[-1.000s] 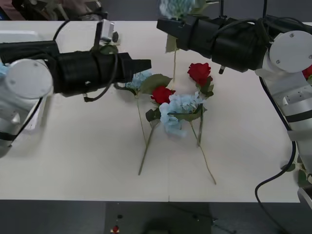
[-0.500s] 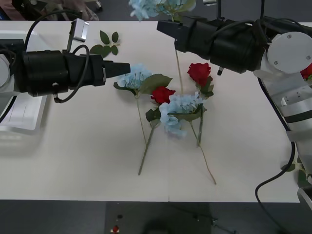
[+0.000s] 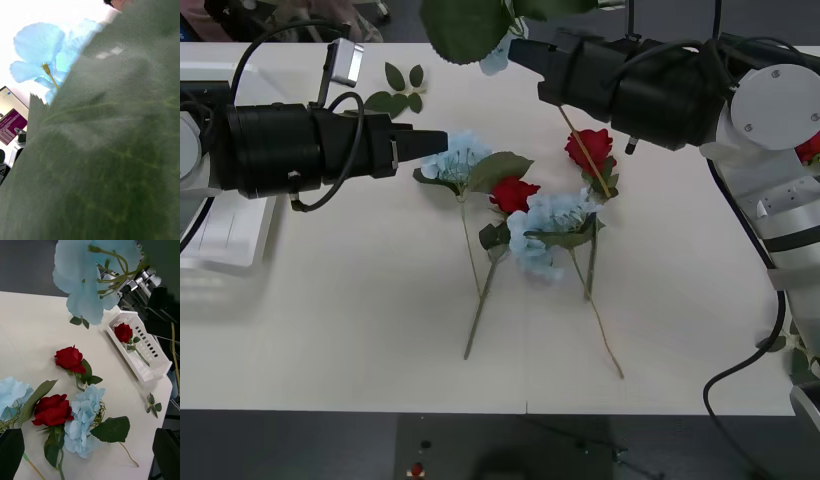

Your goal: Put the red flowers into the right box and the blue flowers into the left box

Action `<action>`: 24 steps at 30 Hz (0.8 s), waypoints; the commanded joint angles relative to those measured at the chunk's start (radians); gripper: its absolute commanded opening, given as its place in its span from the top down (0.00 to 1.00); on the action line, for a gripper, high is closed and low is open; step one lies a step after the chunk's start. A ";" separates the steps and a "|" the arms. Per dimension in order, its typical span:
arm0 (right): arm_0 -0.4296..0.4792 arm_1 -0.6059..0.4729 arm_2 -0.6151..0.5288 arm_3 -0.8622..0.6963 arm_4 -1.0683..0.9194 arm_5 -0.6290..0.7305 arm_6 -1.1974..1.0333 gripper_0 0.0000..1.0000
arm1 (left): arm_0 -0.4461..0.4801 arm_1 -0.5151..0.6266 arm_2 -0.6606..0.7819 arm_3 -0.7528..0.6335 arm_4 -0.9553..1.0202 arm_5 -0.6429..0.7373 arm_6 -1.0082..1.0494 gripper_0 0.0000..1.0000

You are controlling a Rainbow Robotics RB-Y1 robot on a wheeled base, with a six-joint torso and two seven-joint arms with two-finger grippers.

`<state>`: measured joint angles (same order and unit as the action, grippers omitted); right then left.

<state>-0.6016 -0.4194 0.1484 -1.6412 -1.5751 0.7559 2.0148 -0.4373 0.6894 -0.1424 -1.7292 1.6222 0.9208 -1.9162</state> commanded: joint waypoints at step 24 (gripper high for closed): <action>-0.015 0.040 0.002 -0.019 -0.039 -0.079 0.094 1.00 | -0.026 -0.131 -0.261 -0.018 0.177 -0.353 0.123 0.00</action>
<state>-0.6016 -0.4090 0.1486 -1.6412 -1.6349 0.6910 2.0737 -0.4389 0.5751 -0.4189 -1.7291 1.7762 0.5684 -1.8553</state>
